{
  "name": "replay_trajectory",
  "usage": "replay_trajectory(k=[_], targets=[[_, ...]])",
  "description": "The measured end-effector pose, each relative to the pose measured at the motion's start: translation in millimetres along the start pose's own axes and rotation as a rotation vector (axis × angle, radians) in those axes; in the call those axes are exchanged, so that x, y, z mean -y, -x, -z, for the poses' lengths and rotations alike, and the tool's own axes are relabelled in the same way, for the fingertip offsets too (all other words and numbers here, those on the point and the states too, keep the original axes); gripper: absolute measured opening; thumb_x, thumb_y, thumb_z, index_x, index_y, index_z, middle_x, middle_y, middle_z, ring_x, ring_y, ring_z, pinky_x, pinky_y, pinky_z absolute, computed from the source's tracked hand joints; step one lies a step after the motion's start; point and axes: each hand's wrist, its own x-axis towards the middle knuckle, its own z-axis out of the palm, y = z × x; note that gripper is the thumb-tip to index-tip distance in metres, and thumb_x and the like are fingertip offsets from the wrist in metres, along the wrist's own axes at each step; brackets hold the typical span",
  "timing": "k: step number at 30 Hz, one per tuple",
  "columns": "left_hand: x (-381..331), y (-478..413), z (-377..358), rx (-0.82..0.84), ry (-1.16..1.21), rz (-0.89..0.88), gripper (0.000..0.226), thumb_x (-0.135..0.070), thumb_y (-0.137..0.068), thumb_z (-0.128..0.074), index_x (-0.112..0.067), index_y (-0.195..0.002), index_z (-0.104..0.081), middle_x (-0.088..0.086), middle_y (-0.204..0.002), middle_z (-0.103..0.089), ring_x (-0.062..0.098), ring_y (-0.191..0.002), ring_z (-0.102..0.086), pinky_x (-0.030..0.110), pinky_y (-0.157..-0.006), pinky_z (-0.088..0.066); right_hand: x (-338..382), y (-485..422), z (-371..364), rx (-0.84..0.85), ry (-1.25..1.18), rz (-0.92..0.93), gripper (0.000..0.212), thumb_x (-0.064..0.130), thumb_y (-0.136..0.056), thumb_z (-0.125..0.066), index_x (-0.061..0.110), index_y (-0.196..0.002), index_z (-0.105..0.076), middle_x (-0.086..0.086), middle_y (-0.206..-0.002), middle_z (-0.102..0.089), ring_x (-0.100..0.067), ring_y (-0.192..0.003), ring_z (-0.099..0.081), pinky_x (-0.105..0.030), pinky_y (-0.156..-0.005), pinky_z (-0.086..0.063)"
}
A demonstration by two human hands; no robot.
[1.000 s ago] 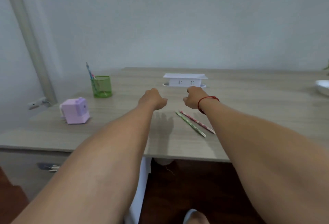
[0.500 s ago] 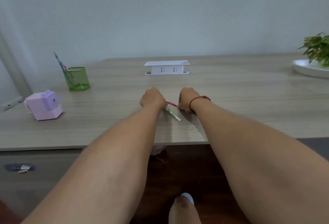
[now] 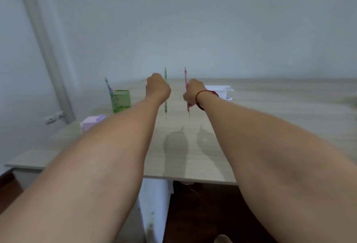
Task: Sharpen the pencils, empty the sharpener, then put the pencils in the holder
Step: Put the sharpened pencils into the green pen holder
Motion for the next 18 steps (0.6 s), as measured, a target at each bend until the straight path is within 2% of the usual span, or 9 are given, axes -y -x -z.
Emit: replay_trajectory(k=[2, 4, 5, 8, 12, 15, 18], targets=[[11, -21, 31, -0.063, 0.028, 0.004, 0.02, -0.012, -0.089, -0.054, 0.004, -0.097, -0.064, 0.022, -0.104, -0.066, 0.037, -0.088, -0.067, 0.03, -0.065, -0.047, 34, -15, -9, -0.008, -0.089, 0.033, 0.011, 0.002, -0.091, -0.048, 0.007, -0.089, -0.038, -0.01, -0.095, -0.052, -0.029, -0.084, -0.057, -0.029, -0.066, -0.051], [25, -39, 58, -0.124, 0.028, 0.026, 0.021, -0.013, -0.09, -0.054, 0.003, -0.098, -0.065, 0.019, -0.104, -0.066, 0.036, -0.089, -0.066, 0.028, -0.064, -0.045, 66, -27, -19, 0.001, -0.16, 0.072, 0.024, 0.004, -0.09, -0.05, 0.009, -0.099, -0.029, -0.003, -0.084, -0.04, -0.028, -0.086, -0.053, -0.034, -0.079, -0.052], [34, -48, 69, -0.15, 0.023, 0.041, 0.021, -0.013, -0.09, -0.054, 0.002, -0.099, -0.065, 0.018, -0.105, -0.065, 0.035, -0.09, -0.066, 0.028, -0.065, -0.044, 80, -33, -24, 0.008, -0.178, 0.094, 0.027, 0.004, -0.089, -0.051, 0.01, -0.101, -0.027, -0.002, -0.081, -0.038, -0.027, -0.085, -0.051, -0.033, -0.078, -0.051], [60, -73, 93, -0.211, 0.013, 0.079, 0.022, -0.014, -0.09, -0.054, 0.002, -0.102, -0.063, 0.018, -0.109, -0.064, 0.034, -0.096, -0.065, 0.029, -0.066, -0.042, 115, -51, -37, 0.022, -0.208, 0.134, 0.028, 0.005, -0.089, -0.052, 0.01, -0.105, -0.03, -0.007, -0.097, -0.042, -0.028, -0.084, -0.05, -0.03, -0.071, -0.044], [85, -99, 109, -0.308, 0.021, 0.074, 0.031, -0.014, -0.093, -0.049, 0.0, -0.121, -0.048, 0.017, -0.128, -0.05, 0.032, -0.113, -0.055, 0.033, -0.081, -0.043, 147, -81, -53, 0.005, -0.267, 0.168, 0.037, 0.009, -0.087, -0.054, 0.005, -0.12, -0.039, -0.007, -0.103, -0.044, -0.03, -0.091, -0.056, -0.034, -0.078, -0.052], [102, -126, 112, -0.398, 0.072, -0.005, 0.029, -0.014, -0.092, -0.047, -0.002, -0.118, -0.047, 0.018, -0.117, -0.058, 0.032, -0.102, -0.06, 0.032, -0.077, -0.043, 165, -106, -61, -0.048, -0.346, 0.194, 0.029, 0.013, -0.087, -0.054, 0.008, -0.111, -0.039, -0.01, -0.109, -0.049, -0.033, -0.098, -0.061, -0.041, -0.087, -0.055], [118, -154, 109, -0.414, 0.136, -0.022, 0.027, -0.015, -0.089, -0.049, -0.005, -0.113, -0.046, 0.017, -0.109, -0.062, 0.032, -0.094, -0.063, 0.03, -0.071, -0.043, 180, -130, -71, -0.107, -0.442, 0.218, 0.019, 0.014, -0.089, -0.051, 0.009, -0.106, -0.044, -0.011, -0.116, -0.055, -0.035, -0.102, -0.065, -0.045, -0.088, -0.056]])
